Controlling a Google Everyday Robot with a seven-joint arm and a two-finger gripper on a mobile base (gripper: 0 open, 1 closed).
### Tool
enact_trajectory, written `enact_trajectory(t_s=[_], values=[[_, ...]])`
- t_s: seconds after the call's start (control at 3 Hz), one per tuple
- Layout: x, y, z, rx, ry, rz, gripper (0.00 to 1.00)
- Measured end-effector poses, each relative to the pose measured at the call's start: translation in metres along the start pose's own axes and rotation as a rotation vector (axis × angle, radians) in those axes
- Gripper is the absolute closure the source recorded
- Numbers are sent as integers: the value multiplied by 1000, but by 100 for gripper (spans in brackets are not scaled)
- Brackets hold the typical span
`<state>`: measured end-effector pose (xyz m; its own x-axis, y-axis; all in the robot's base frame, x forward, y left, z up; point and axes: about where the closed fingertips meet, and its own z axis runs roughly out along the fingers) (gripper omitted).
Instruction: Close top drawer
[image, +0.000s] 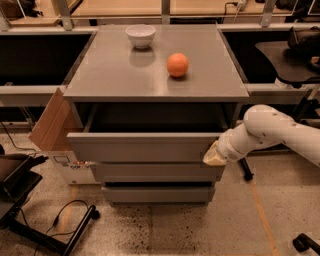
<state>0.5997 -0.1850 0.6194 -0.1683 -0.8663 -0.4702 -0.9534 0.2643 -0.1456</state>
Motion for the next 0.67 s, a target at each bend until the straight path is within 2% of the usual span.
enact_trajectory(t_s=[0.33,0.67], values=[[-12,-27,-1,16,-11,-21,100],[-15,-33,-2,14,-14,-18,100]])
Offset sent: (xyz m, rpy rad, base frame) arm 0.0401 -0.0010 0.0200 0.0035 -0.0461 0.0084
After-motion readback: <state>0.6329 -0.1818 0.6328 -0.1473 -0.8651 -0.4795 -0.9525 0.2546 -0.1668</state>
